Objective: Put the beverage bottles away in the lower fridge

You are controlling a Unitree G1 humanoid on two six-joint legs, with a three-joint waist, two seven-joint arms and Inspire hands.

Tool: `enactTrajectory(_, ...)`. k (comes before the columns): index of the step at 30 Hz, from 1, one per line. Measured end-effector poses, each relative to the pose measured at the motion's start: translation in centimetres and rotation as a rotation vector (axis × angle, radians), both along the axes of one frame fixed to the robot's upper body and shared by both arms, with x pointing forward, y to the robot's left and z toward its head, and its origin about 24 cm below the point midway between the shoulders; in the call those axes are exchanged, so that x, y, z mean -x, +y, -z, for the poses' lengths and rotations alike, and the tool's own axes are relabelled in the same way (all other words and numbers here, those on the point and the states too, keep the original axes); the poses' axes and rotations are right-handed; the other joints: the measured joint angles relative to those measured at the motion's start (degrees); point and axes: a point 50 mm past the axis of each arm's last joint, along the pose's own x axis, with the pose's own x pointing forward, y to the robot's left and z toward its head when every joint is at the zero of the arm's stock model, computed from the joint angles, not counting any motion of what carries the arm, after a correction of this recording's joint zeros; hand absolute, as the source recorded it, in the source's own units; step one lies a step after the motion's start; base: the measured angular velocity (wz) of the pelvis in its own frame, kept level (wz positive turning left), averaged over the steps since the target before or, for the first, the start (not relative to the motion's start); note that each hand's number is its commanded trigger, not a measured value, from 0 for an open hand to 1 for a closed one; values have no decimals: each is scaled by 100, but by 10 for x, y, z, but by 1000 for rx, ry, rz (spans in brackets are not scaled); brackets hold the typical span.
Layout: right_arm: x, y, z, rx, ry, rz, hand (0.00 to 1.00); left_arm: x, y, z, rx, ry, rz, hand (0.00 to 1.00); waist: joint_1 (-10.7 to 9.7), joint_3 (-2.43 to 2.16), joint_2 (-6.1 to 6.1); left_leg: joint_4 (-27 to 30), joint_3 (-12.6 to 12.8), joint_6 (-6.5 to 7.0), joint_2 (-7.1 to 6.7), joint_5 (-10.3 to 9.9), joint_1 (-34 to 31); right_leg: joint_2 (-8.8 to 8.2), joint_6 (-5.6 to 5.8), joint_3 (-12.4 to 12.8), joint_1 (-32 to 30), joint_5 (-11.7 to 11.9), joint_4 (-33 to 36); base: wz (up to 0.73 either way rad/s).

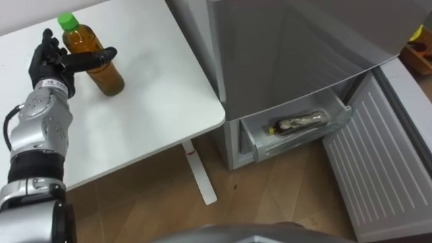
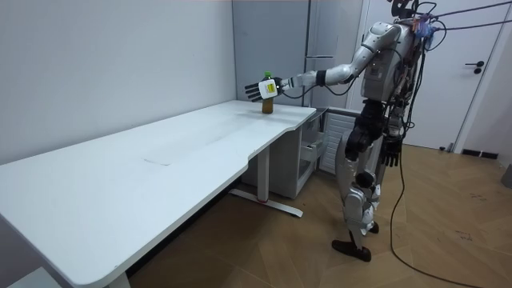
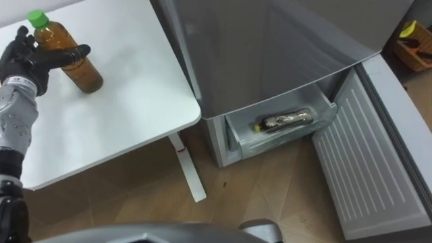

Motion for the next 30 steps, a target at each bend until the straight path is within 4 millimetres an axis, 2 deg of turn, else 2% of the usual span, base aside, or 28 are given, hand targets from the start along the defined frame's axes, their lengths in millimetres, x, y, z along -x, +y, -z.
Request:
enactTrajectory(2,1,-1,0,2,6,1,0,0,4,-3,1,-9,-5,0,1,25,-20,-2,0,0,0,0,0,5,2,30,-13,-3,22,0)
enactTrajectory(4,1,-2,-1,1,13,3,0,0,8,-6,-11,-11,-8,0,2,30,-25,-3,1,0,0,0,-2,16,2,76,-19,-3,22,-3)
enactTrajectory(5,2,-2,-1,1,15,4,0,0,10,-8,-18,-12,-10,9,2,36,-35,-4,1,0,0,0,-3,24,2,116,-22,-3,22,0)
enactTrajectory(6,2,-2,-1,0,17,5,0,0,11,-9,-18,-15,-10,33,4,38,-38,-4,1,0,0,0,-5,27,1,126,-25,-3,22,0)
enactTrajectory(7,3,-2,-1,-2,22,7,0,-3,10,-11,1,-28,-12,74,15,38,-41,-4,1,0,0,0,-9,29,1,134,-29,-3,22,0)
enactTrajectory(8,3,-3,-1,-1,25,8,0,-6,9,-15,15,-39,-10,100,27,39,-49,-7,1,0,0,0,-13,32,1,135,-33,-2,21,0)
enactTrajectory(13,2,-7,-3,9,25,5,0,-13,7,-20,41,-51,-1,100,20,7,-31,-16,2,0,0,0,-12,42,1,158,-42,-3,19,0)
enactTrajectory(22,3,-8,-3,15,39,9,0,-10,7,-12,67,0,-1,100,10,-27,-2,-12,2,0,0,0,-9,44,0,182,-49,-2,29,0)
enactTrajectory(30,0,-9,-3,18,29,8,0,-7,6,-4,85,61,1,100,9,-31,2,0,-1,0,3,0,-12,46,-5,190,-50,1,36,0)
